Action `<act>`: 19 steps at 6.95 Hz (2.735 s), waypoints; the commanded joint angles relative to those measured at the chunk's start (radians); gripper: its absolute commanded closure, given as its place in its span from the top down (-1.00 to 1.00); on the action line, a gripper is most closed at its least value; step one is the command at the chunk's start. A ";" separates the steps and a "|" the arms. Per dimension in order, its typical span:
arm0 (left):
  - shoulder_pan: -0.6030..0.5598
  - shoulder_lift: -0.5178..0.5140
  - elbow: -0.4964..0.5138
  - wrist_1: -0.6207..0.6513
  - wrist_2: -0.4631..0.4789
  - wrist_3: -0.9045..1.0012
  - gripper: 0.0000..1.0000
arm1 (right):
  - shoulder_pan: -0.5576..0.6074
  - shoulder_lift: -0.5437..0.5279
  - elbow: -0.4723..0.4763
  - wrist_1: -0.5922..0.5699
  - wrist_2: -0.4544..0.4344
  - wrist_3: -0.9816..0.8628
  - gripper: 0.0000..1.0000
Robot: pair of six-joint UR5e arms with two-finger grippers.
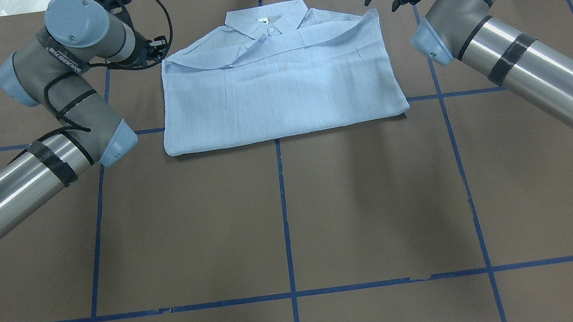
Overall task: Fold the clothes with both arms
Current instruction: 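Release the hem near the collar and raise both grippers, then lower the right gripper to the folded shirt's side edge and grasp, then drag the folded shirt with the right gripper toward the robot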
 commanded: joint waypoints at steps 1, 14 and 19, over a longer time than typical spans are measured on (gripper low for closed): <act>-0.001 0.027 -0.041 0.006 -0.001 0.002 0.98 | -0.027 -0.060 0.055 0.043 0.002 0.008 1.00; 0.001 0.044 -0.127 0.018 -0.002 -0.012 0.98 | -0.206 -0.317 0.252 0.056 0.010 0.007 -1.00; 0.004 0.046 -0.212 0.104 0.000 -0.013 0.95 | -0.189 -0.670 0.686 0.056 0.122 0.008 -1.00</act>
